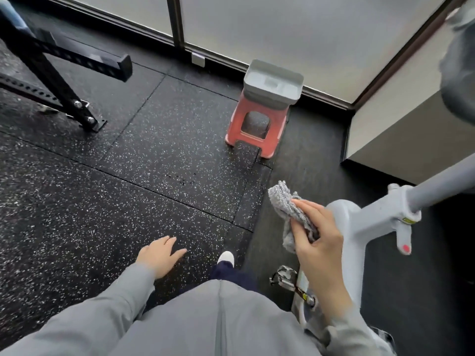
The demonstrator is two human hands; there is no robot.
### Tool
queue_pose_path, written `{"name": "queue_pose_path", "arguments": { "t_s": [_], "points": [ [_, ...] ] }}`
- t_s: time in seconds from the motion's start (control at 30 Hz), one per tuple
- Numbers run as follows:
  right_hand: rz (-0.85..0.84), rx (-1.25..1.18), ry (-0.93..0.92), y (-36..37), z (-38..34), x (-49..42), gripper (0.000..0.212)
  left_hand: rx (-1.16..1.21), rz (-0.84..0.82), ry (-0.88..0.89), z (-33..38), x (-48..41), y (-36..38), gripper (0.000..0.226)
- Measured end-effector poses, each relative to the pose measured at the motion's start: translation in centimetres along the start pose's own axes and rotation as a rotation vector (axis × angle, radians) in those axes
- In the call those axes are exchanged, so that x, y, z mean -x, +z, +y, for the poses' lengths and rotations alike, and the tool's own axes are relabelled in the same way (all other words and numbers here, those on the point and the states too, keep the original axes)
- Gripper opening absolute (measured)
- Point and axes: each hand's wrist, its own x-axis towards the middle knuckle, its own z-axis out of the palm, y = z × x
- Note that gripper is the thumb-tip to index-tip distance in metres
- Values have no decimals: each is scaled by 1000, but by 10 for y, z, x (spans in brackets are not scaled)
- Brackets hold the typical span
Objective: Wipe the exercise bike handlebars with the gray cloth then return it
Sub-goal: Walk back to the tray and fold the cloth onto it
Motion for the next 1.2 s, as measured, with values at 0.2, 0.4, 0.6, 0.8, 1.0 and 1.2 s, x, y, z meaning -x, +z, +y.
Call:
{"name": "queue_pose_path", "arguments": {
  "t_s": [0.2, 0.4, 0.6, 0.8, 1.0, 1.2],
  "points": [
    [5, -16, 15, 7, 10, -79, 34, -27, 72, 63, 39, -61, -65, 62],
    [0, -16, 51, 40, 19, -154, 38, -46, 28, 48, 44, -126, -117, 64],
    [17, 29, 45, 88, 8, -251, 39, -54, -14, 35, 39, -212, -191, 63],
    [45, 34, 58, 120, -11, -343, 40, -87, -11, 90, 49, -285, -274, 66],
    [138, 24, 108, 122, -7, -398, 40, -132, -89, 130, 78, -330, -319, 66],
    [194, 20, 166, 105, 27, -458, 38, -159, -123, 124, 115, -374, -348, 68]
  ]
}}
